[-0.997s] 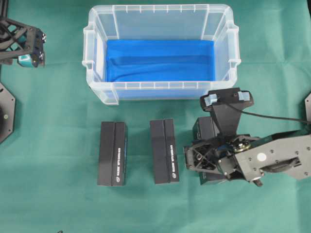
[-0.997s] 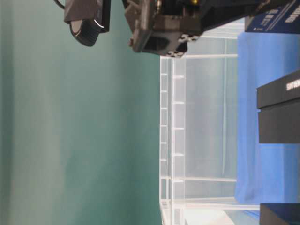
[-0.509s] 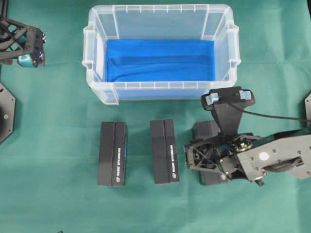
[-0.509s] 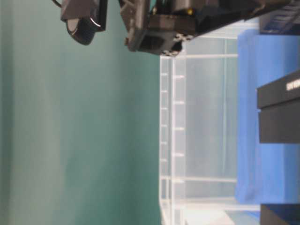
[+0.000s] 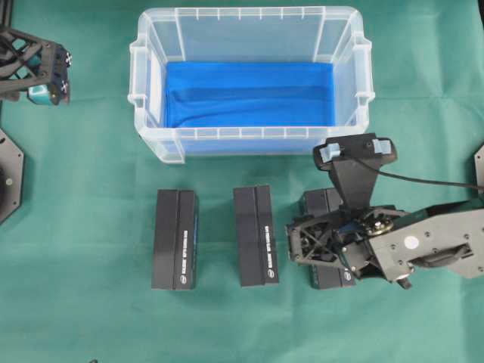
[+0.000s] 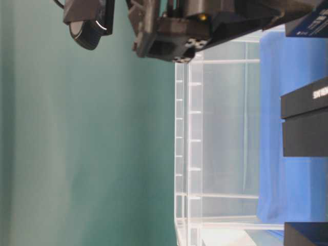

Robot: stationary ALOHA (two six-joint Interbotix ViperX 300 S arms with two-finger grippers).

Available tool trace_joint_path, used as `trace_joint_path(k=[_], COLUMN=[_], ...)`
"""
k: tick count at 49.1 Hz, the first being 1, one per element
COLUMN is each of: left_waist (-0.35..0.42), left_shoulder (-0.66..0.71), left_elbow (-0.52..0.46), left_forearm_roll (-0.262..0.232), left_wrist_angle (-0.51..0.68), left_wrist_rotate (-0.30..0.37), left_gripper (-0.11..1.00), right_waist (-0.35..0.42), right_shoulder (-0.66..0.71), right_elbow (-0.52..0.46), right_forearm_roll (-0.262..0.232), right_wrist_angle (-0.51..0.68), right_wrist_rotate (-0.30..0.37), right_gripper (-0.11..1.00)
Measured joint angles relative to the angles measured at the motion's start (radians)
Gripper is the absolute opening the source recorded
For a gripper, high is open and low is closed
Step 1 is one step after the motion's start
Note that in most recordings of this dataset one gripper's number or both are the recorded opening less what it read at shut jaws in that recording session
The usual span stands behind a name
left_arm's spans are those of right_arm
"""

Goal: Take out the box from the case.

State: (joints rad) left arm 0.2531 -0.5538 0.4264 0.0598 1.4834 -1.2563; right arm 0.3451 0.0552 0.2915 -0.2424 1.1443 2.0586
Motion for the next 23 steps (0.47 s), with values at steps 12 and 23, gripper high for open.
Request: trace_joint_path(k=[12, 23], left_waist=[0.002, 0.0], left_shoulder=[-0.002, 0.0], left_elbow=[0.0, 0.0], left_forearm_roll=[0.0, 0.0], left_wrist_angle=[0.0, 0.002], left_wrist_rotate=[0.0, 0.0], left_gripper=[0.99, 0.99], right_waist=[0.0, 0.0], right_shoulder=[-0.063, -0.101], right_elbow=[-0.084, -0.201], right_forearm_roll=[0.0, -0.014], right_wrist_angle=[0.132, 0.29], right_wrist_rotate=[-0.009, -0.069], right_gripper=[0.94, 0.94])
